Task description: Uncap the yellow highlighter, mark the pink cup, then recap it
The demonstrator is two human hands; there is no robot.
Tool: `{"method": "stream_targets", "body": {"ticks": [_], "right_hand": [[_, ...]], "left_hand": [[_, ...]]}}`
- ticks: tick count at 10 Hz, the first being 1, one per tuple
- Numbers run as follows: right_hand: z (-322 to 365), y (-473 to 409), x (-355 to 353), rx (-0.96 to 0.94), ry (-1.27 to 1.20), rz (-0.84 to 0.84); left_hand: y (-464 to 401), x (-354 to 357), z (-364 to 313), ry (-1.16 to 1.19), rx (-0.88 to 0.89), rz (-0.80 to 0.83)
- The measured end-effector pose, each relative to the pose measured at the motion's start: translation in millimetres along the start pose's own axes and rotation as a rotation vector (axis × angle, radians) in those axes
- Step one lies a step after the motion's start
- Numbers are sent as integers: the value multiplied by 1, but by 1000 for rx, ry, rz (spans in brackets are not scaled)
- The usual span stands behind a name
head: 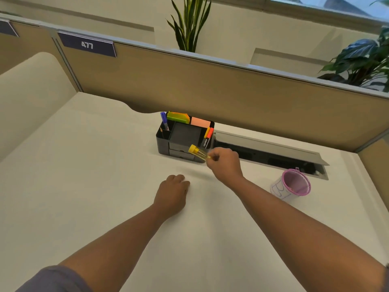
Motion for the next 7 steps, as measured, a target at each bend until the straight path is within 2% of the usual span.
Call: {"method": "stream_targets", "body": {"ticks": [2,5,7], "right_hand": [[36,-61,21,-131,108,0],[43,-87,36,-220,211,4],[38,-86,36,-180,149,-3]], "left_hand": [[-27,3,23,-89,24,-40],[-38,3,28,-101,61,-125],[-37,2,27,-100,76,-239]]}}
Point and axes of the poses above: each hand's wrist, its own y-axis away from the middle knuckle, its own x-axis out of the palm, z = x × y, the point moved 7 cm from there along -y, towards the middle knuckle, and after that the axes turned 8 degrees about z, right-handed, at the moved point
